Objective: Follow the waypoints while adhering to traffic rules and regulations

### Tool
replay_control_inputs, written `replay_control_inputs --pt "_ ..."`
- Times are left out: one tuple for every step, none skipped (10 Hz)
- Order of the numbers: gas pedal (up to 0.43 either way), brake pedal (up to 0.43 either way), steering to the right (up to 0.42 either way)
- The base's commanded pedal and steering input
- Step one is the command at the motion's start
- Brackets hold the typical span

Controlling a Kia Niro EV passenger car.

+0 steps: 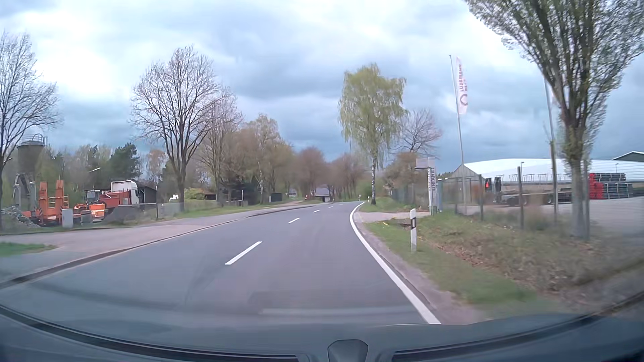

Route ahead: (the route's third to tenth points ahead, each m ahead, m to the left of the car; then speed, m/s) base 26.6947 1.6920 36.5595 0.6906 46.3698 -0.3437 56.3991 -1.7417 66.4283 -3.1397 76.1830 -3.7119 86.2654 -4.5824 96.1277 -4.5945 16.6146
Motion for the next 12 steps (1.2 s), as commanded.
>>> replay_control_inputs --pt "0.087 0.000 0.010" --pt "0.087 0.000 0.013" --pt "0.087 0.000 0.015" --pt "0.087 0.000 0.016" --pt "0.087 0.000 0.016" --pt "0.087 0.000 0.016" --pt "0.087 0.000 0.016" --pt "0.087 0.000 0.015" --pt "0.087 0.000 0.014" --pt "0.087 0.000 0.014" --pt "0.087 0.000 0.013" --pt "0.079 0.000 0.013"
